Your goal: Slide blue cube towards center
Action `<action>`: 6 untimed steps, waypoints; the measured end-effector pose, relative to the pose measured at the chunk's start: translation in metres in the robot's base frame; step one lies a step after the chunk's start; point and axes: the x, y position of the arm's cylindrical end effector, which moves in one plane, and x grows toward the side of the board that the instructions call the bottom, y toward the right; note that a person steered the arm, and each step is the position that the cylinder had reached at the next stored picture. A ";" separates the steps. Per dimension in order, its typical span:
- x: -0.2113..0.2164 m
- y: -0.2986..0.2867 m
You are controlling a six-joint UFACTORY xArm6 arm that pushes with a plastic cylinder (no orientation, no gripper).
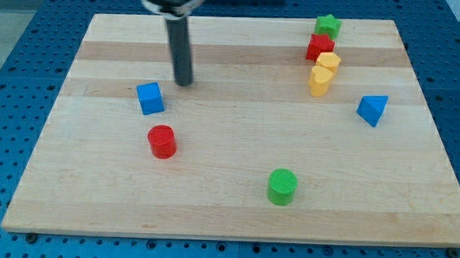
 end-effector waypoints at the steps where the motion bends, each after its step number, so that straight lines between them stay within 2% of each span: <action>1: 0.000 -0.002; 3: -0.008 -0.050; 5: 0.063 -0.087; 6: 0.061 -0.087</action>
